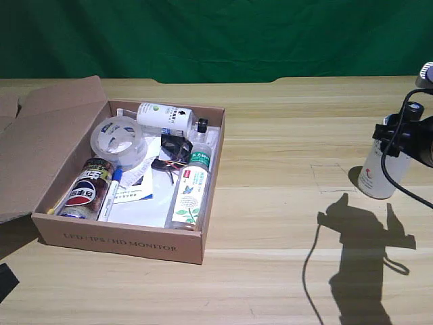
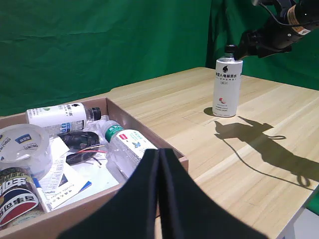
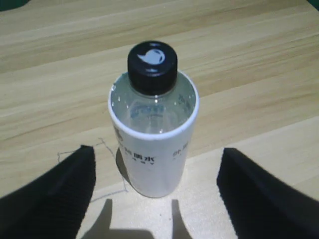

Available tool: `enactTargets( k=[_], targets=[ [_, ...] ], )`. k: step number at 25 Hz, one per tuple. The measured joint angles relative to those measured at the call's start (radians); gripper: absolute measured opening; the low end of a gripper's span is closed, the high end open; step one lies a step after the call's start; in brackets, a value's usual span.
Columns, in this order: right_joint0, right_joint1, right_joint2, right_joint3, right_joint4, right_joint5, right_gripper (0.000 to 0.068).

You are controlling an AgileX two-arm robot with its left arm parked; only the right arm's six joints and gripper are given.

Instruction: Place the white bottle into the box.

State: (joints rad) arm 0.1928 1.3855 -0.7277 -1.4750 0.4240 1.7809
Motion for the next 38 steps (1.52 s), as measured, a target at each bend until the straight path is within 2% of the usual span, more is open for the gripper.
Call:
enactTargets(
  k=[10, 15, 26, 38],
  targets=[
    [0.000, 0.119, -0.095, 0.014, 0.027, 0.009, 0.0584],
    [0.000, 0.158, -0.100, 0.046, 0.059, 0.009, 0.0584],
    [0.000, 0.237, -0.107, 0.041, 0.065, 0.044, 0.0584],
    [0.000, 0.326, -0.107, -0.110, 0.088, 0.216, 0.0584]
  ],
)
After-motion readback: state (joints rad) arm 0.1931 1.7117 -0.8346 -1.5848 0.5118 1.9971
